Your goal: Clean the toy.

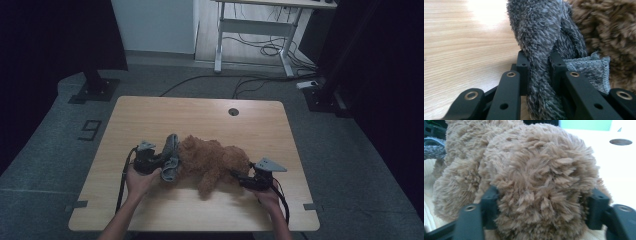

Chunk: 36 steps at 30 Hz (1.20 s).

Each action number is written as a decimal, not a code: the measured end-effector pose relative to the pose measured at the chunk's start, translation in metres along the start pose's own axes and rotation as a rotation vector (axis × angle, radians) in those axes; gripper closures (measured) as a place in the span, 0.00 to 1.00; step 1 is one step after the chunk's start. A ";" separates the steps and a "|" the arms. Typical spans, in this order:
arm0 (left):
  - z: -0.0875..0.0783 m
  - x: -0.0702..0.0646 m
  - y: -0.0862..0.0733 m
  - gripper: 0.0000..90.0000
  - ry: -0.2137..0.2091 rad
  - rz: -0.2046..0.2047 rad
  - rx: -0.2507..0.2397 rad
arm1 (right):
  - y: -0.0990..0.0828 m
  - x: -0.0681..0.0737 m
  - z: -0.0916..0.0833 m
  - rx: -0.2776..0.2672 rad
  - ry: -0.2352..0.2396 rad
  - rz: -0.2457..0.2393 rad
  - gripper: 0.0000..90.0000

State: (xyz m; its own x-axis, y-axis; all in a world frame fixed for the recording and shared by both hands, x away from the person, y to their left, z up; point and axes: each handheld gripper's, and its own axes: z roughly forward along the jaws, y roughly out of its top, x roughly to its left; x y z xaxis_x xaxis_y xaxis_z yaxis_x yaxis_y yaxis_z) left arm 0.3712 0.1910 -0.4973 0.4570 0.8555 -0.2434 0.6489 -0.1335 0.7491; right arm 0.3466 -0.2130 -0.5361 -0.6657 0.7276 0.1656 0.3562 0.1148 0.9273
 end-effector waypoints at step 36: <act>0.024 -0.088 0.061 0.82 -0.072 0.242 -0.012 | 0.004 0.012 0.018 0.112 -0.085 -0.140 0.24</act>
State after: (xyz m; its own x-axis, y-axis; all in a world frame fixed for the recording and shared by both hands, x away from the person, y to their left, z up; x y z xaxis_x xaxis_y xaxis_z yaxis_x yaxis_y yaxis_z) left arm 0.3851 0.0956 -0.4448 0.6407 0.7614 -0.0988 0.5083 -0.3243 0.7978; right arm 0.3516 -0.1918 -0.5363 -0.6577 0.7532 0.0040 0.3377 0.2901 0.8954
